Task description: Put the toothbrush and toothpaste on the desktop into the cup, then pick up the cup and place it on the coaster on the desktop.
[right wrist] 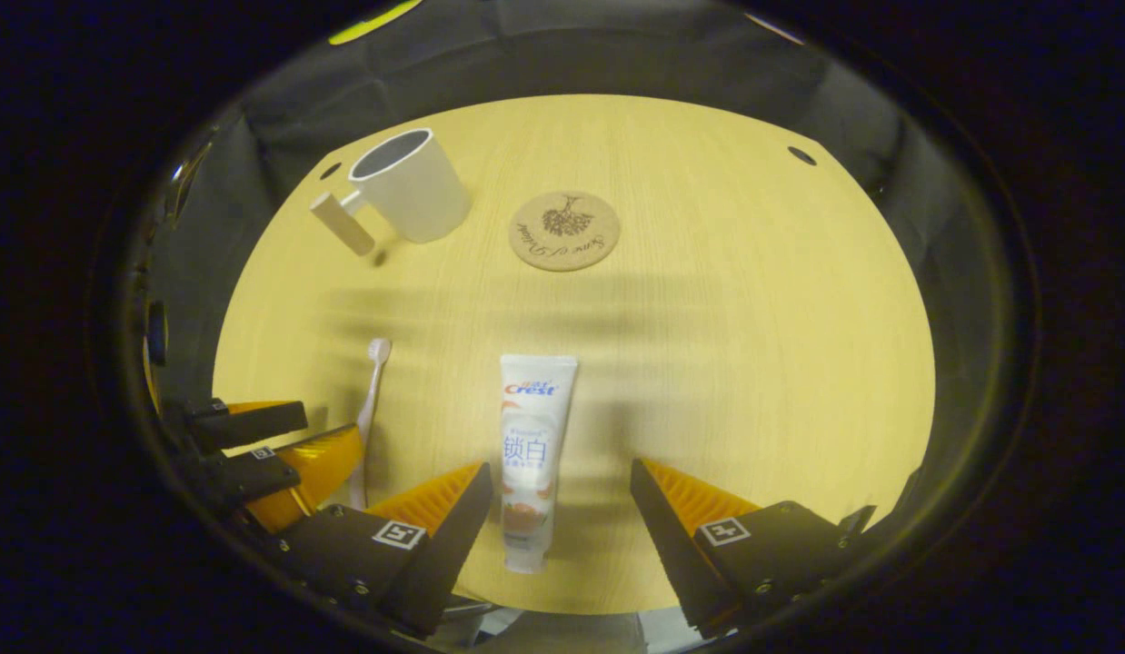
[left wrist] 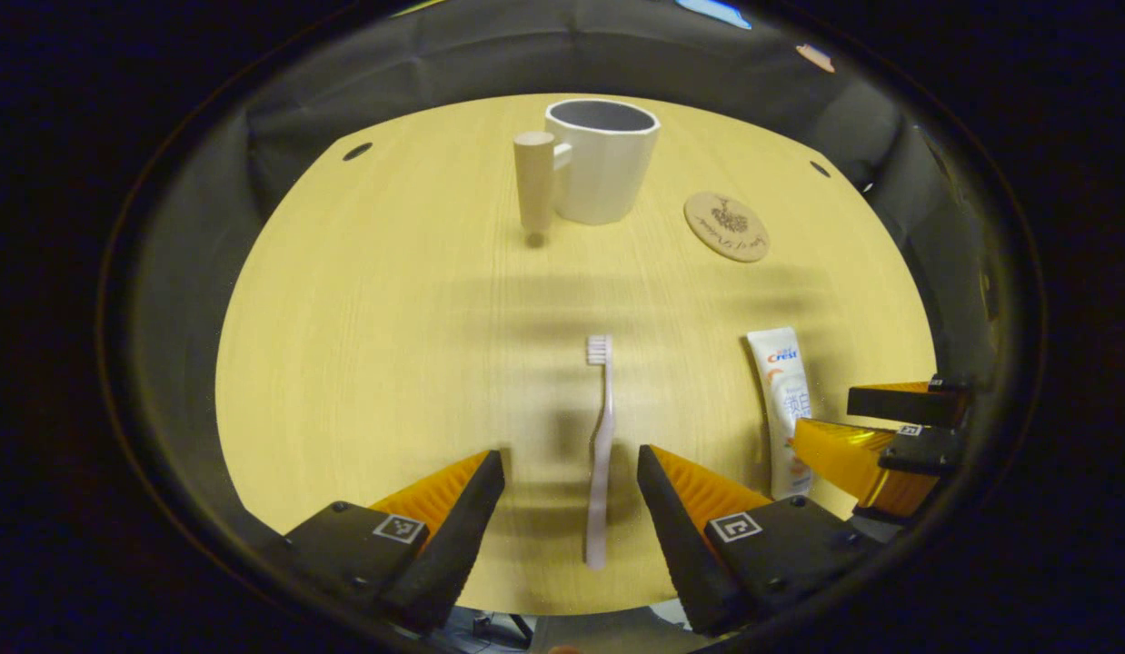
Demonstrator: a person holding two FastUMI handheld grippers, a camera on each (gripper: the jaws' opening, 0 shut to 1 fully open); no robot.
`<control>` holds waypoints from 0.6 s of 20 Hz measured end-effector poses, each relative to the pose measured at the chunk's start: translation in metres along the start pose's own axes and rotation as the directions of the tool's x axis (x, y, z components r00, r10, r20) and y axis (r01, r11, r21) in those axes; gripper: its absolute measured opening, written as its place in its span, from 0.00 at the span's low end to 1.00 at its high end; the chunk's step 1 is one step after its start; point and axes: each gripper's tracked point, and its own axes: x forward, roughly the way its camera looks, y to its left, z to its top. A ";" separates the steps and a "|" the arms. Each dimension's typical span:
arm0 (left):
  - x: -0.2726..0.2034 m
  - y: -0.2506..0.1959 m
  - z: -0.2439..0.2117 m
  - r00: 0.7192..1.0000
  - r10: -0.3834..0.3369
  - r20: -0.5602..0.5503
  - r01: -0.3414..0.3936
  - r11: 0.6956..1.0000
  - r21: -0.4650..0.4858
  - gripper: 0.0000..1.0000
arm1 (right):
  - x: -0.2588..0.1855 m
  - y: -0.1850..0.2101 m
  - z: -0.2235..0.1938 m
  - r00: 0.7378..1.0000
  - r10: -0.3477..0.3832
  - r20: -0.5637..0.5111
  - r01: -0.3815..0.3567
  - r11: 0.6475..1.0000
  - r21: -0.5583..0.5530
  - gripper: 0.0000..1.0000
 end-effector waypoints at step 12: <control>0.020 0.006 -0.016 0.998 0.042 -0.053 -0.044 0.999 -0.027 0.97 | 0.020 0.007 -0.015 0.998 -0.018 -0.058 0.016 0.999 -0.040 0.93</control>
